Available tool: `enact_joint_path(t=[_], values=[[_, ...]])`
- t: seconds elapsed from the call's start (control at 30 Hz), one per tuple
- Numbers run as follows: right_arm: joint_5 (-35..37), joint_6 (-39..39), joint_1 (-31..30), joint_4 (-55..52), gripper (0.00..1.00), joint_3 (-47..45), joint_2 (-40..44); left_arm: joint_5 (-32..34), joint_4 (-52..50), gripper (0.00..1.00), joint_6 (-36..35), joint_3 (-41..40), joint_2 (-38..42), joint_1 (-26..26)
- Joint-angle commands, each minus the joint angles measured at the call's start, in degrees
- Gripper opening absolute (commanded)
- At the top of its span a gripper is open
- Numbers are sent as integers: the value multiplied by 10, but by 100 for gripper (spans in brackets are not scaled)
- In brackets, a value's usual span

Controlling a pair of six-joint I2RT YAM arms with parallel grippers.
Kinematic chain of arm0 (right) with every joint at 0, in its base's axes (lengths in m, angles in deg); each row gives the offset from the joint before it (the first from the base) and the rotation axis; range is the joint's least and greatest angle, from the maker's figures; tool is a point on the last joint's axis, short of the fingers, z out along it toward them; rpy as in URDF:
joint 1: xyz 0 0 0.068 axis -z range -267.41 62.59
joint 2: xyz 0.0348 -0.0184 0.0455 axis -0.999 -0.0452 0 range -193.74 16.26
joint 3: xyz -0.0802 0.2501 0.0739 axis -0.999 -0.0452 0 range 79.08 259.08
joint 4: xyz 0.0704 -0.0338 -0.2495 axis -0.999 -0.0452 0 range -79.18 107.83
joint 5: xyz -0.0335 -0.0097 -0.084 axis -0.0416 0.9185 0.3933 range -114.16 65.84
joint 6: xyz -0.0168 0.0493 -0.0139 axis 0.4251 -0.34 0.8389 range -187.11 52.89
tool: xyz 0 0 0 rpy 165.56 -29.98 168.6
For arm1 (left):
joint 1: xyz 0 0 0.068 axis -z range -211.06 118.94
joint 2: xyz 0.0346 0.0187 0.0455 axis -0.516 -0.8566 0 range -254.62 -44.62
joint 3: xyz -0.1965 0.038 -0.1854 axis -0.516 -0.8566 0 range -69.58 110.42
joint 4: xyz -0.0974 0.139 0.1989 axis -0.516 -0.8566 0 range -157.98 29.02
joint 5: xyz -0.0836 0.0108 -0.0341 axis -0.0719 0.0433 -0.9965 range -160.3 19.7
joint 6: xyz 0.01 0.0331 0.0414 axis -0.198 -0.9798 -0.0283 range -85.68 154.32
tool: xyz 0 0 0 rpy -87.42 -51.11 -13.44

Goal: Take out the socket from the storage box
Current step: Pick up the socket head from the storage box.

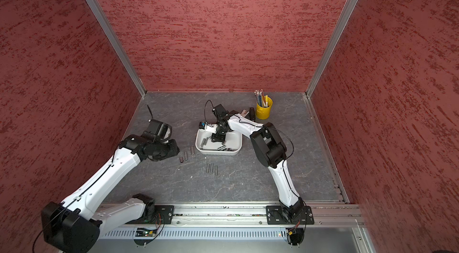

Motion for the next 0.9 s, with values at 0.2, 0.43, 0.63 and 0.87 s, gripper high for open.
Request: enact_joint_path(t=[0.2,0.43,0.63,0.87], values=[[8,6,2,10,37,13,-12,3,8,41,-6,-7,2,-4],[-18,18,2,28,37,9,21,3,9,41,-5,-8,-1,-4],[10,29,2,21,37,37,-5,2,9,41,-6,-8,-1,-5],[18,23,2,9,37,56,-42,2,9,41,-6,-8,-1,-5]])
